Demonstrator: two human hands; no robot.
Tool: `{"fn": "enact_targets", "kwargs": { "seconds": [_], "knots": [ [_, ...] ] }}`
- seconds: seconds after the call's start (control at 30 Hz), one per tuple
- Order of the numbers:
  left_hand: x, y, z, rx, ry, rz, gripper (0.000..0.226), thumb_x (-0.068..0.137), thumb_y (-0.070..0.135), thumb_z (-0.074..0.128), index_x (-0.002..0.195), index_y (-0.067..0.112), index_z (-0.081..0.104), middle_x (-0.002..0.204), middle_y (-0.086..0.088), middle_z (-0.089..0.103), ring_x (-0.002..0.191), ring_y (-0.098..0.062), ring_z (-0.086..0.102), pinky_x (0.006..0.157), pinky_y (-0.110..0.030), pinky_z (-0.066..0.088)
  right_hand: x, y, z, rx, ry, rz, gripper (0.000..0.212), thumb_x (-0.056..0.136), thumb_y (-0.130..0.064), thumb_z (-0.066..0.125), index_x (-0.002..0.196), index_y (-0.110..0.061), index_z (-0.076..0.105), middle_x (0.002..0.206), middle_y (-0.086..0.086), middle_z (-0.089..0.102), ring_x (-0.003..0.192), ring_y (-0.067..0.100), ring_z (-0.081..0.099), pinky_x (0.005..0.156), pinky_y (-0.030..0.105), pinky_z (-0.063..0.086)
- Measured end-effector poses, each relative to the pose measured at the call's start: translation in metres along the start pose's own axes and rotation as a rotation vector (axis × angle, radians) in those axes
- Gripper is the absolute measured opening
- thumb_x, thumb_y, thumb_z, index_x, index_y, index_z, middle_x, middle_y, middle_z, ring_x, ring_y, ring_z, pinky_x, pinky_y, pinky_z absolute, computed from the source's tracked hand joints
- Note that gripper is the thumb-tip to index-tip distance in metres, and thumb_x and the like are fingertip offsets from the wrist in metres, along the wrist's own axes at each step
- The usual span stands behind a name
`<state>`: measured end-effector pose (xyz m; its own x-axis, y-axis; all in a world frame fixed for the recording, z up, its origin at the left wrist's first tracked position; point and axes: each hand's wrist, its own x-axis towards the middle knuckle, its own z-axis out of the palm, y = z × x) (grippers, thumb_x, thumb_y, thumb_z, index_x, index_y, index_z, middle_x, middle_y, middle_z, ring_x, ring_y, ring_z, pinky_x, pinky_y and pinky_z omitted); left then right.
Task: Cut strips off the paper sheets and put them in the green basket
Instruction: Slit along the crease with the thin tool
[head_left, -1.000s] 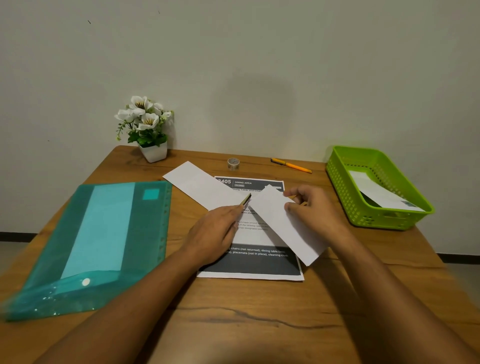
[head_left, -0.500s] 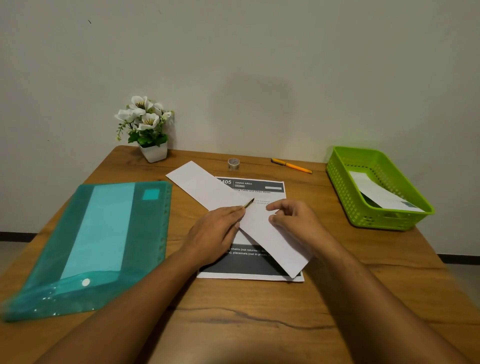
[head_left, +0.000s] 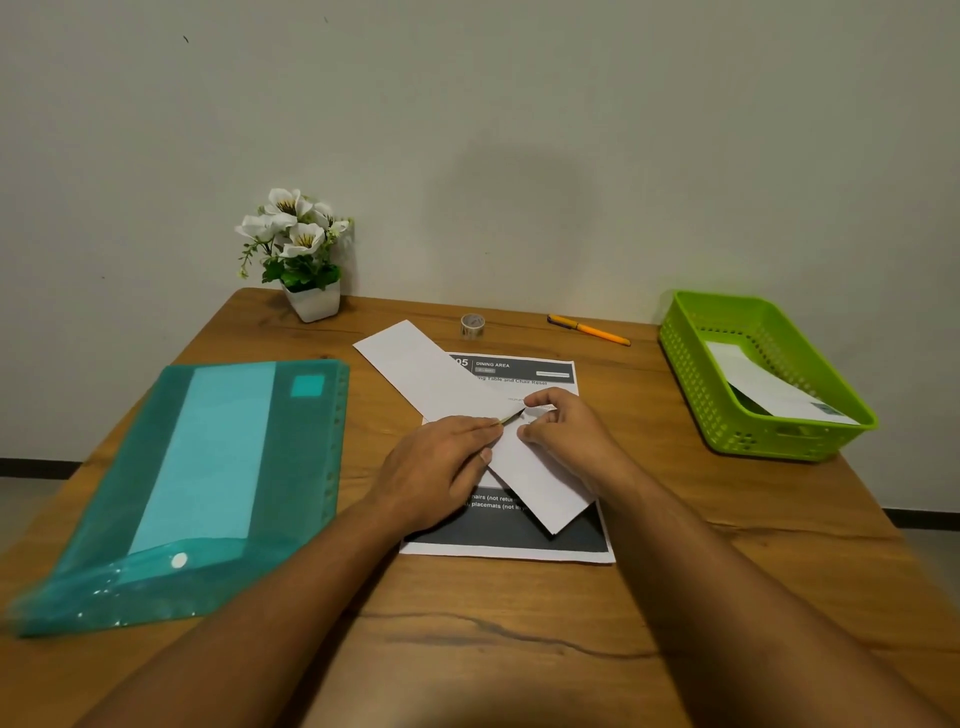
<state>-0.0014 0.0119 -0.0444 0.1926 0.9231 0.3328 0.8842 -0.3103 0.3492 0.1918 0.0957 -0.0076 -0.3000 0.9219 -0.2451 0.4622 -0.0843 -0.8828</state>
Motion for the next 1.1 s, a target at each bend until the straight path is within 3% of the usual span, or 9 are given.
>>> {"fn": "enact_targets", "kwargs": {
  "seconds": [0.17,0.27,0.33,0.4,0.53,0.8,0.93,1.1],
  "knots": [
    [0.001,0.000,0.002,0.043,0.000,0.008,0.040,0.101,0.030,0.054,0.137,0.019,0.066,0.139,0.003,0.065,0.128,-0.014,0.058,0.103,-0.033,0.048,-0.003,0.002,-0.013,-0.011,-0.130,0.068,0.050,0.089,-0.010,0.078,0.132,-0.021,0.054,0.107,0.011,0.068,0.086,0.023,0.074,0.064,0.032,0.059],
    [0.002,-0.002,0.004,0.064,0.018,0.005,0.039,0.100,0.028,0.057,0.136,0.017,0.066,0.138,0.001,0.066,0.128,-0.017,0.059,0.104,-0.035,0.048,-0.003,0.009,-0.026,-0.036,-0.214,0.158,0.059,0.084,-0.010,0.082,0.132,-0.027,0.053,0.116,0.016,0.067,0.093,0.030,0.076,0.075,0.043,0.064],
    [0.002,-0.002,0.005,0.072,0.024,0.010,0.039,0.100,0.028,0.058,0.136,0.016,0.066,0.138,0.001,0.066,0.128,-0.018,0.059,0.105,-0.034,0.047,-0.005,0.010,-0.033,-0.067,-0.258,0.171,0.066,0.081,-0.010,0.083,0.136,-0.027,0.051,0.119,0.017,0.064,0.096,0.030,0.075,0.069,0.038,0.060],
    [0.002,-0.003,0.005,0.065,0.027,0.023,0.038,0.100,0.027,0.058,0.135,0.016,0.067,0.138,0.001,0.066,0.127,-0.018,0.060,0.104,-0.034,0.047,-0.005,0.012,-0.037,-0.112,-0.282,0.157,0.071,0.078,-0.011,0.084,0.139,-0.026,0.050,0.117,0.017,0.063,0.094,0.028,0.072,0.065,0.036,0.055],
    [0.001,-0.001,0.003,0.043,0.028,0.056,0.037,0.100,0.029,0.056,0.134,0.018,0.068,0.137,0.003,0.067,0.125,-0.014,0.060,0.101,-0.029,0.048,-0.004,0.008,-0.032,-0.038,-0.241,0.150,0.060,0.088,0.000,0.075,0.137,-0.023,0.049,0.109,0.014,0.062,0.082,0.023,0.071,0.055,0.031,0.054],
    [-0.002,0.002,0.000,0.005,0.021,0.078,0.037,0.101,0.032,0.053,0.132,0.020,0.069,0.135,0.005,0.067,0.122,-0.013,0.061,0.093,-0.030,0.054,0.002,-0.002,-0.008,0.025,-0.146,0.102,0.060,0.091,0.004,0.071,0.141,-0.018,0.046,0.100,0.010,0.061,0.079,0.018,0.067,0.048,0.023,0.050],
    [-0.001,0.001,0.001,0.023,0.022,0.065,0.037,0.101,0.032,0.054,0.133,0.020,0.069,0.135,0.004,0.068,0.122,-0.014,0.061,0.094,-0.031,0.053,-0.002,0.001,-0.014,0.025,-0.202,0.142,0.055,0.094,-0.003,0.071,0.137,-0.022,0.045,0.096,0.013,0.067,0.064,0.021,0.068,0.047,0.031,0.047],
    [0.002,0.000,0.003,0.042,0.025,0.062,0.037,0.100,0.031,0.056,0.132,0.017,0.069,0.134,0.002,0.068,0.122,-0.015,0.061,0.095,-0.031,0.052,-0.007,0.012,-0.032,0.089,-0.279,0.190,0.060,0.091,0.006,0.070,0.141,-0.018,0.045,0.089,0.017,0.069,0.058,0.021,0.065,0.041,0.027,0.044]
  ]
}}
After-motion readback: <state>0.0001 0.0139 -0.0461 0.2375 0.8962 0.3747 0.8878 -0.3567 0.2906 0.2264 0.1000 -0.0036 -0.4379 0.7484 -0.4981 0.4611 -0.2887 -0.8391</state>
